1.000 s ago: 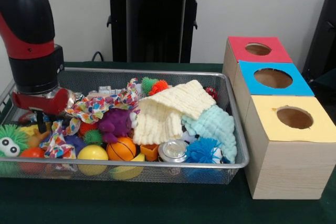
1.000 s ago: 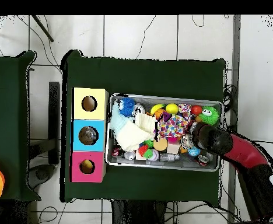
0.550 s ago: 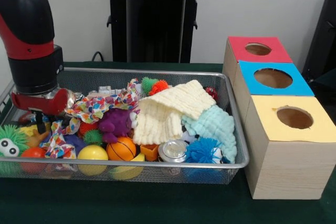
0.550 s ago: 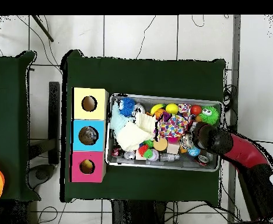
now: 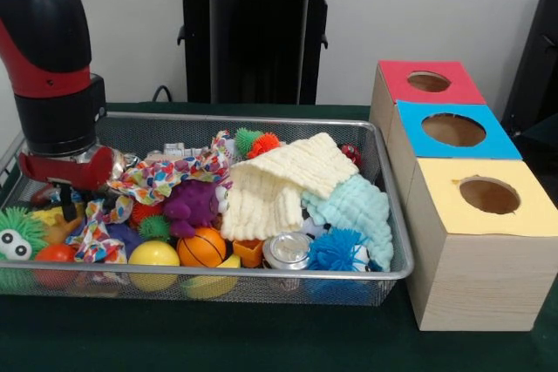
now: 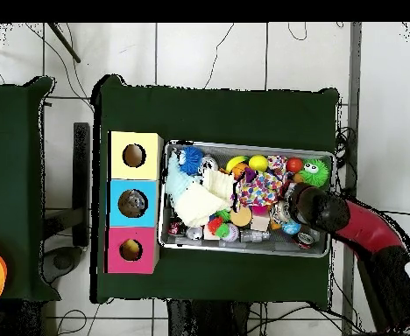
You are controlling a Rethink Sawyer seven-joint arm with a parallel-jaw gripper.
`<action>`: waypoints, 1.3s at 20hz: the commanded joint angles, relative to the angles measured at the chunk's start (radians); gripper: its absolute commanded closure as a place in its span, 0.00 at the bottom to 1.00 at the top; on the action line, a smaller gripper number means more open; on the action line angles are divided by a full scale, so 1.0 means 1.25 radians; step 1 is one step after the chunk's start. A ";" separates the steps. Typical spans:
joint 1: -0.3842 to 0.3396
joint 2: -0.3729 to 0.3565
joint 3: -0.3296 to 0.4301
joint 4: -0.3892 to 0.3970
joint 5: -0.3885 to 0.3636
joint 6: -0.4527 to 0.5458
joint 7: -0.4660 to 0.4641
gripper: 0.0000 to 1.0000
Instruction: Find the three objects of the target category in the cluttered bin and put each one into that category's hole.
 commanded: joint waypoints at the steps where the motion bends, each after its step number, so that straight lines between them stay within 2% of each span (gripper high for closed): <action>1: 0.047 -0.036 0.003 0.064 -0.040 -0.051 0.057 1.00; 5: 0.063 -0.163 -0.009 0.142 -0.009 0.016 0.066 1.00; 11: 0.067 -0.208 0.001 0.168 0.015 0.041 0.062 1.00; 13: 0.054 -0.200 0.023 0.174 0.018 0.032 0.050 1.00; 17: 0.020 -0.090 0.049 0.140 0.002 -0.009 0.020 1.00; 19: 0.031 -0.062 0.047 0.115 0.004 0.007 0.017 1.00; 26: 0.071 -0.069 0.035 0.083 0.025 0.051 0.037 1.00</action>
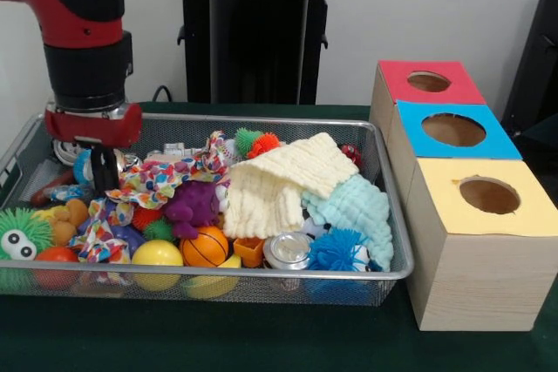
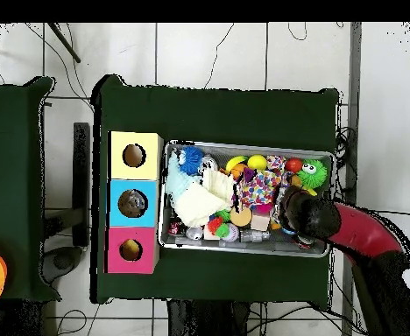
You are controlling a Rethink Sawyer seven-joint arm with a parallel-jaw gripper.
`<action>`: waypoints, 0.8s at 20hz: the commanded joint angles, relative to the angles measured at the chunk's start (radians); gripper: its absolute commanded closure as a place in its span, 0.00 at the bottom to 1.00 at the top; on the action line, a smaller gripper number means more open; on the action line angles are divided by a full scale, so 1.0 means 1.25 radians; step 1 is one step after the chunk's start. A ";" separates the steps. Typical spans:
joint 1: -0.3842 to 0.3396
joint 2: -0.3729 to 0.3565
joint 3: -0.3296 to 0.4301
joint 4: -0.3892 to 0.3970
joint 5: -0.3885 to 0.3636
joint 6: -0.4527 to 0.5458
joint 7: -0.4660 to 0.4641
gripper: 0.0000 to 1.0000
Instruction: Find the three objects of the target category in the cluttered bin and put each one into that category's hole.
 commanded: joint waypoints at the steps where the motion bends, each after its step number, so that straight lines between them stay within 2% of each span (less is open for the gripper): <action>1: 0.026 0.042 0.048 -0.021 0.025 0.055 0.039 1.00; 8: 0.034 0.044 0.045 -0.036 0.034 0.071 0.034 1.00; 10: 0.056 0.045 0.021 -0.054 0.022 0.077 0.037 1.00; 11: 0.066 0.046 0.009 -0.063 0.016 0.080 0.038 0.00; 13: 0.056 0.038 0.018 -0.056 0.008 0.075 0.018 0.00; 16: 0.047 0.012 0.025 -0.050 0.033 0.116 0.018 0.00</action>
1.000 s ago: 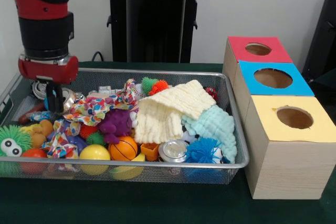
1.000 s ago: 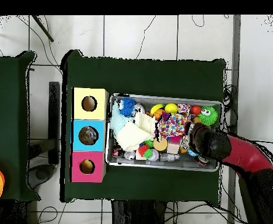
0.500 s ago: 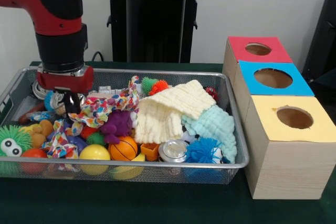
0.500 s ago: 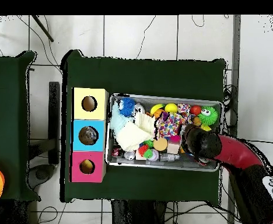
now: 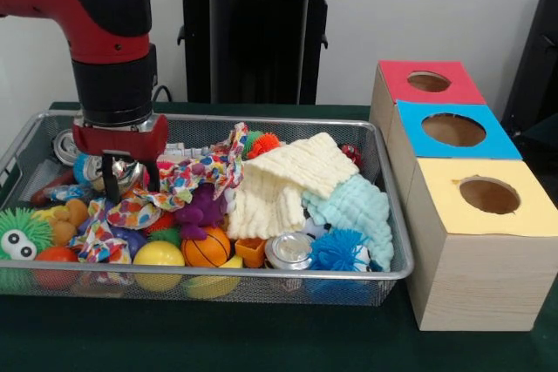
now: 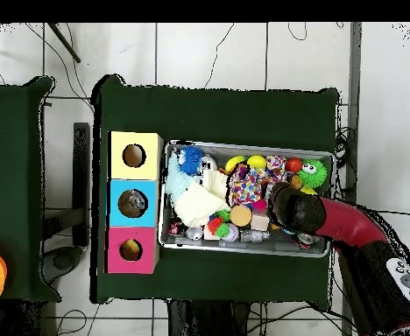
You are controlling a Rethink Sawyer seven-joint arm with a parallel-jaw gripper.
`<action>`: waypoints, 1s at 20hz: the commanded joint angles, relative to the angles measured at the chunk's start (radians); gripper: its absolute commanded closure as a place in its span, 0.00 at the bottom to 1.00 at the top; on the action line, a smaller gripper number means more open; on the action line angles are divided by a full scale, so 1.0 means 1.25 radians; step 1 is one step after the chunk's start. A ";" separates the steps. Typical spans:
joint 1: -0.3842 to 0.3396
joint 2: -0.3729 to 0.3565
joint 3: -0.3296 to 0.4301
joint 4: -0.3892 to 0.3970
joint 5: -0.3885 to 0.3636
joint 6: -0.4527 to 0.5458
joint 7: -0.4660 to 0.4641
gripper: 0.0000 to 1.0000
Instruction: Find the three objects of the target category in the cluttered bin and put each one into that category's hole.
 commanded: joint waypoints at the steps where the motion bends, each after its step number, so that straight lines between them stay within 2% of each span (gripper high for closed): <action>1: 0.008 -0.013 0.024 -0.042 0.035 0.135 0.018 0.00; 7: 0.012 -0.039 0.022 -0.050 0.054 0.182 0.027 0.00; 13: 0.000 -0.025 0.027 -0.083 0.061 0.222 0.020 0.00; 20: -0.009 -0.049 0.026 -0.097 0.073 0.297 0.000 0.00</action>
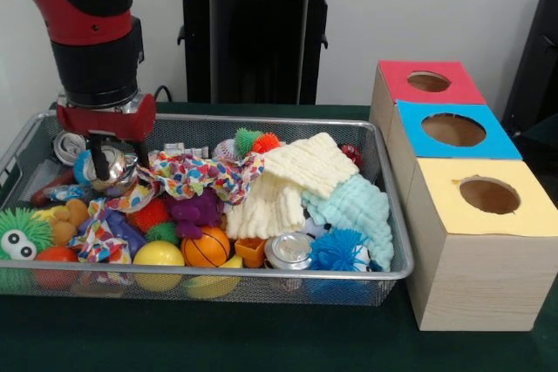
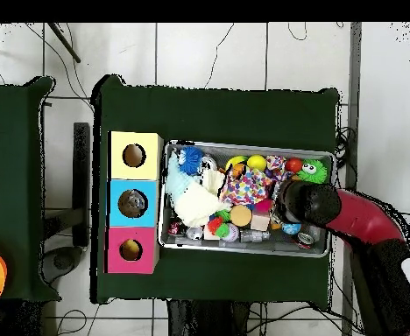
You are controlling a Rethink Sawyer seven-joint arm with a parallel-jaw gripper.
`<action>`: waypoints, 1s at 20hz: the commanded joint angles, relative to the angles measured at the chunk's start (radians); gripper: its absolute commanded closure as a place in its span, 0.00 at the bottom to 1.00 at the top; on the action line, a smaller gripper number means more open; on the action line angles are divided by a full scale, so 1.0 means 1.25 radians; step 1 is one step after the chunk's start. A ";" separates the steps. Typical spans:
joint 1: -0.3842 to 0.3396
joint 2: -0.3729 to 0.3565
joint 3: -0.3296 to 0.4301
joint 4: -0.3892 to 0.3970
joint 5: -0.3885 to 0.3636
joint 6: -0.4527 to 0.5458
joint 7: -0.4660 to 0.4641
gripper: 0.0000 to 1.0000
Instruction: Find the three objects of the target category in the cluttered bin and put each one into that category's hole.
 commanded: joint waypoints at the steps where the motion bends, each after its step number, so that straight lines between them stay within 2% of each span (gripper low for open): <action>1: -0.011 -0.013 0.027 -0.065 0.039 0.143 -0.004 0.00; 8: -0.028 0.049 0.042 -0.142 0.033 0.153 -0.031 0.00; 12: -0.039 0.062 0.046 -0.155 0.029 0.150 -0.038 0.00; 16: -0.050 0.100 0.053 -0.189 0.024 0.139 -0.050 0.00; 20: -0.065 0.122 0.059 -0.194 0.017 0.123 -0.062 0.00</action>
